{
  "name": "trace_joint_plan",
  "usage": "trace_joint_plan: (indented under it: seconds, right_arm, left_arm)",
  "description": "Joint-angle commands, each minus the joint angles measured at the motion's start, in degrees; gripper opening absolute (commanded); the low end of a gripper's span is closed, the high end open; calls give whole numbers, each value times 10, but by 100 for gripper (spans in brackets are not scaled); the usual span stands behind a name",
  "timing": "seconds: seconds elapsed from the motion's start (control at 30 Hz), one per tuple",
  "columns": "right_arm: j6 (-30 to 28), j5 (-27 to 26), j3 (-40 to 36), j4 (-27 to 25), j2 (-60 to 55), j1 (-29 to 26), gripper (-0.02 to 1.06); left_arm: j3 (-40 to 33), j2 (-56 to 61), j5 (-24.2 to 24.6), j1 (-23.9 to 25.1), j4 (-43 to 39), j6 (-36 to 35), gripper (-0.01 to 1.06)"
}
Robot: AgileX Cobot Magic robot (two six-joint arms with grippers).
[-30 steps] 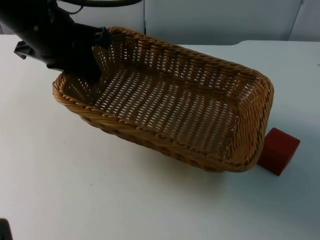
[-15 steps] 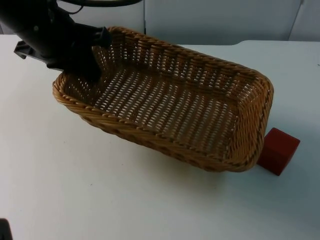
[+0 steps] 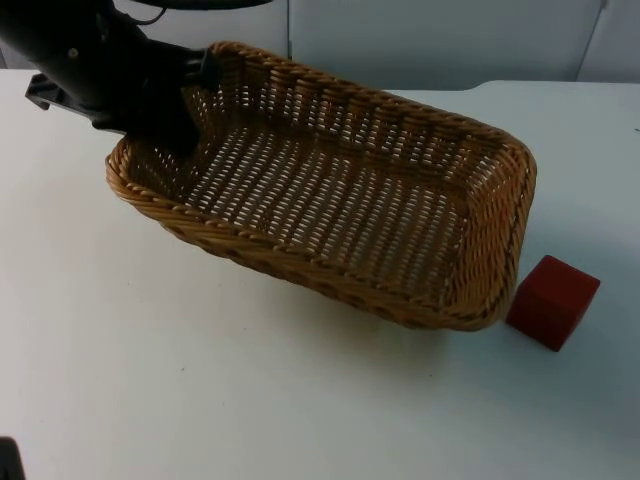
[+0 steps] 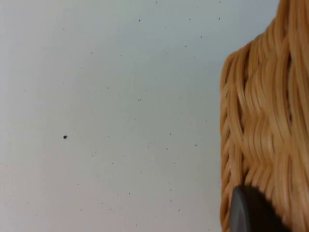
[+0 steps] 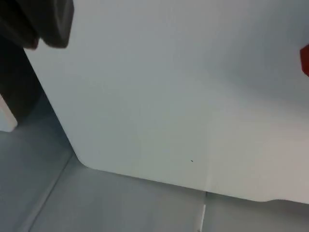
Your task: Pick up the basket with the left hand and place the cube into the basket with the right hand.
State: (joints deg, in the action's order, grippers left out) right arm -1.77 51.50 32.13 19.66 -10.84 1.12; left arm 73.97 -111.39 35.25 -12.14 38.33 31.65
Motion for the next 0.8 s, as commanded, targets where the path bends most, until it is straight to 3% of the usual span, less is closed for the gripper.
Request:
trace_joint_plan:
  seconds: [0.0, 0.1, 0.13, 0.27, 0.37, 0.43, 0.47, 0.5, 0.53, 0.63, 0.67, 0.77]
  right_arm:
    - [9, -67, 15, -13, -66, -3, 22]
    - [39, -114, 50, -20, -183, -3, 51]
    - [39, -114, 50, -20, -183, -3, 51]
    - [57, -116, 114, -18, -357, -4, 88]
    - [81, -106, 144, -23, -444, -4, 98]
    - [71, -100, 160, -55, -537, -4, 100]
    - [41, -103, 162, -87, -573, -4, 100]
    - [-26, -112, 162, -143, -635, -2, 100]
    - [-26, -112, 162, -143, -635, -2, 100]
    - [-202, -116, 162, -248, -729, 27, 100]
    - [-202, -116, 162, -248, -729, 27, 100]
    - [-306, -135, 162, -307, -790, 55, 100]
  left_arm:
    - [1, 11, -7, -1, 18, -7, 0]
    - [1, 11, -7, -1, 18, -7, 0]
    - [1, 11, -7, -1, 18, -7, 0]
    - [1, 11, -7, -1, 18, -7, 0]
    - [1, 11, -7, -1, 18, -7, 0]
    - [1, 11, -7, -1, 18, -7, 0]
    - [1, 11, -8, -1, 18, -7, 0]
    - [1, 11, -8, -1, 18, -7, 0]
    - [1, 11, -8, -1, 18, -7, 0]
    - [1, 11, -8, -1, 18, -7, 0]
    - [1, 11, -8, -1, 18, -7, 0]
    - [1, 11, -8, -1, 18, -7, 0]
